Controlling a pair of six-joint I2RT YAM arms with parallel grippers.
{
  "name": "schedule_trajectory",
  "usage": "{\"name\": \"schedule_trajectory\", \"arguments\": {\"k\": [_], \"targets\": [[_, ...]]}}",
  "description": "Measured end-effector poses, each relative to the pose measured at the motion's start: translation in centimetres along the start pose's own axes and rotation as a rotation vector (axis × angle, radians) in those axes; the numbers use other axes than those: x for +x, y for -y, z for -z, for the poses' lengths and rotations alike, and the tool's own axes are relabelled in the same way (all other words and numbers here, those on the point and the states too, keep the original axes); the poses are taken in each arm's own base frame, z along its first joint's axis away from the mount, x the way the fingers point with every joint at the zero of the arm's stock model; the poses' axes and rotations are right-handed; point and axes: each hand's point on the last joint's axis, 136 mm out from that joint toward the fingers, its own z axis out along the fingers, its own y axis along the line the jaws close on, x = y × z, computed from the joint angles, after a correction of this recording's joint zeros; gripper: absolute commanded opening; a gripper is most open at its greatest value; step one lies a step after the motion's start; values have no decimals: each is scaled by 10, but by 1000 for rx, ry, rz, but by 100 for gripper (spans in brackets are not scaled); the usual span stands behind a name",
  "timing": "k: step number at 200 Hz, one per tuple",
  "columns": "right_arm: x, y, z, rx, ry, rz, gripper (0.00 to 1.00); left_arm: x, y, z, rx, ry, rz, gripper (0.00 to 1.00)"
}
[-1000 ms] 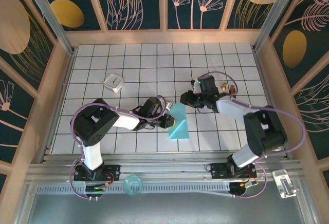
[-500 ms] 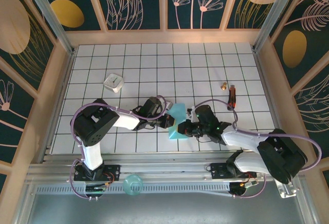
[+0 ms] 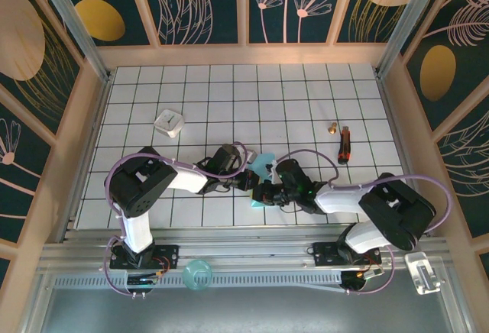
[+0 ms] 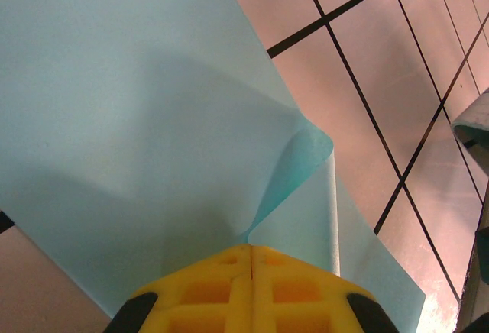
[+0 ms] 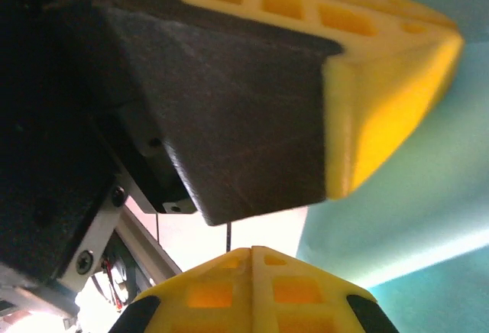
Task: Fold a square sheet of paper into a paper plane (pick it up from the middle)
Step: Fold the triangle a second time at the center of the table.
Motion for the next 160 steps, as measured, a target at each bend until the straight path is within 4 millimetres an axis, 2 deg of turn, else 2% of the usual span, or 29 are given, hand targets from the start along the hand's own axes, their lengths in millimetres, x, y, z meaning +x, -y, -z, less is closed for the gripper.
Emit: {"name": "schedule_trajectory", "arguments": {"k": [33,86,160], "targets": [[0,-2,-5,-1,-8,6,0,0,0,0,0,0,0,0],[5,11,-11,40,-31,-14,0,0,0,0,0,0,-3,0],[8,16,-11,59,-41,-19,0,0,0,0,0,0,-3,0]]}}
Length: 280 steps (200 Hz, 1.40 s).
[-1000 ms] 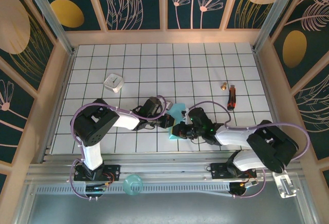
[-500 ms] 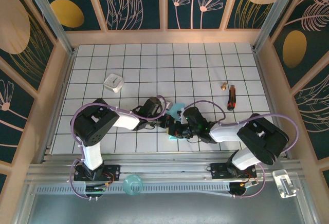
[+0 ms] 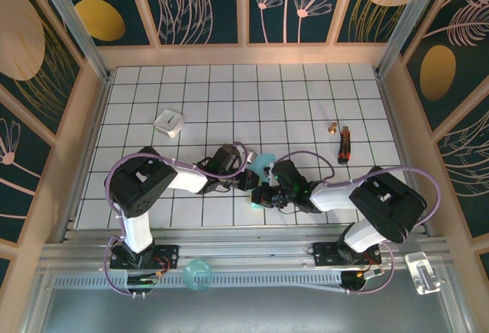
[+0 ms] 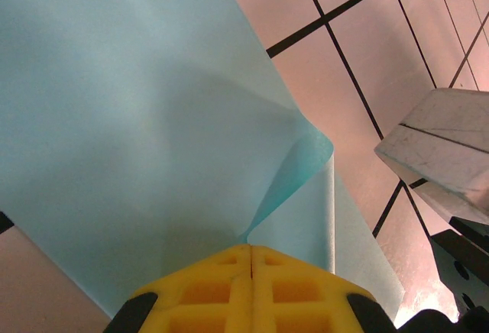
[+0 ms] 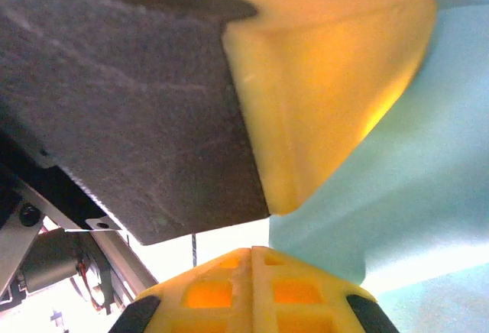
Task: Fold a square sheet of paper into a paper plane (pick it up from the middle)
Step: Fold the triangle a second time at the center of the table.
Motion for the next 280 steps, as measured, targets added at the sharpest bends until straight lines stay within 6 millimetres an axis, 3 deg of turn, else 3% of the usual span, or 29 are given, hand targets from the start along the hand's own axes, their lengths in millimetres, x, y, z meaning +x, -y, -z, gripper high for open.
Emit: {"name": "schedule_trajectory", "arguments": {"k": [112,280], "targets": [[6,9,-3,30,-9,5,0,0,0,0,-1,-1,-8,0],[24,7,-3,62,-12,72,0,0,0,0,-4,-1,-7,0]]}}
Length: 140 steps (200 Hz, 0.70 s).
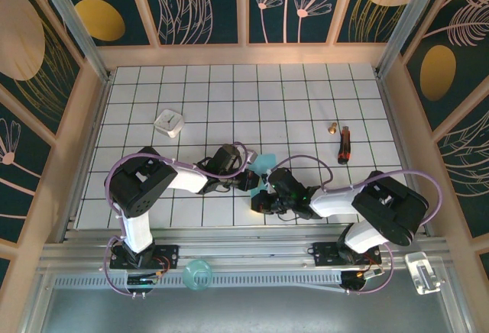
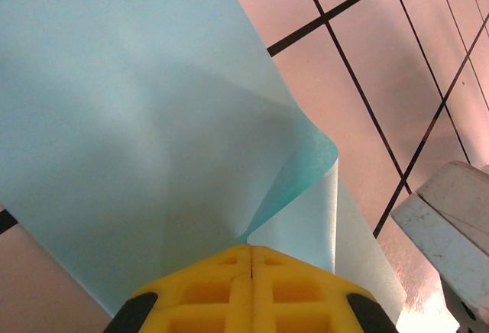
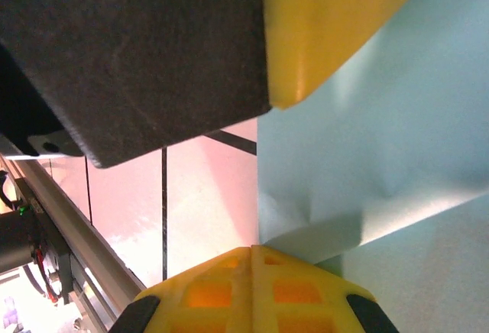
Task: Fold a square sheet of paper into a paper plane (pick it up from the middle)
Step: Fold the triangle a second time at the center of the table.
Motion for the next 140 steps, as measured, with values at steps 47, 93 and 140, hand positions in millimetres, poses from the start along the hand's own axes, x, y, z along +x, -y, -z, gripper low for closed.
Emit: {"name": "schedule_trajectory", "arguments": {"k": [47,93,140], "targets": [[8,1,3,11,-29,10,0,0,0,0,-1,0,-3,0],[-2,-4,21,-22,-16,-5,0,0,0,0,-1,-2,-2,0],[-41,-6,42,-68,105,-51,0,-1,0,-1,-1,-2,-2,0]]}}
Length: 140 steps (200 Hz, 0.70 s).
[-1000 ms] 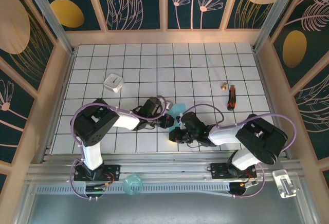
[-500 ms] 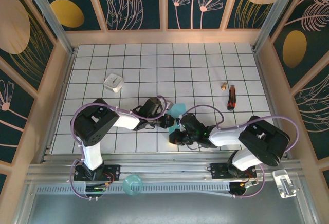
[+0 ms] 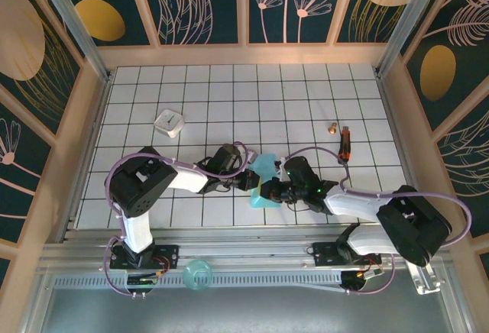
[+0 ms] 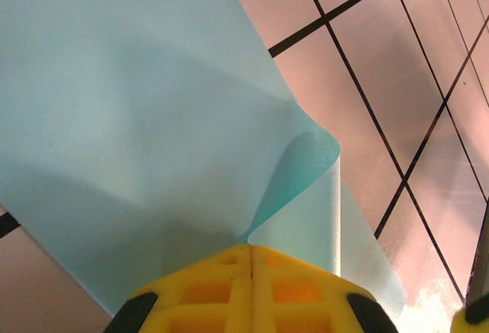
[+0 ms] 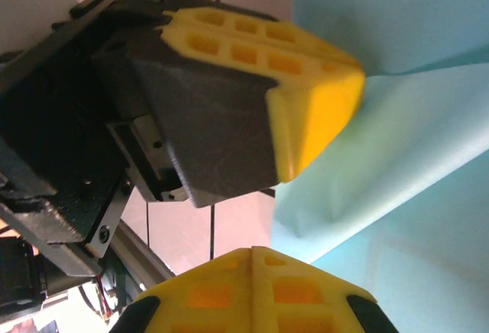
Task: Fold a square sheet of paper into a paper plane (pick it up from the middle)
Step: Fold the triangle a second time at the center of the table.
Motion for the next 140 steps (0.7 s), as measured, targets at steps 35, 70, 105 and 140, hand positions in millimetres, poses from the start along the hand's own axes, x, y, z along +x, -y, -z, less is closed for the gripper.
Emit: {"name": "schedule_trajectory", "arguments": {"k": [35,70,105,140], "targets": [[3,9,-9,19,-28,-15,0,0,0,0,0,0,0,0],[4,10,-22,24,-57,-14,0,0,0,0,-1,0,0,0],[3,11,-29,27,-61,-11,0,0,0,0,0,0,-1,0],[5,23,-32,62,-74,-29,0,0,0,0,0,1,-4,0]]}}
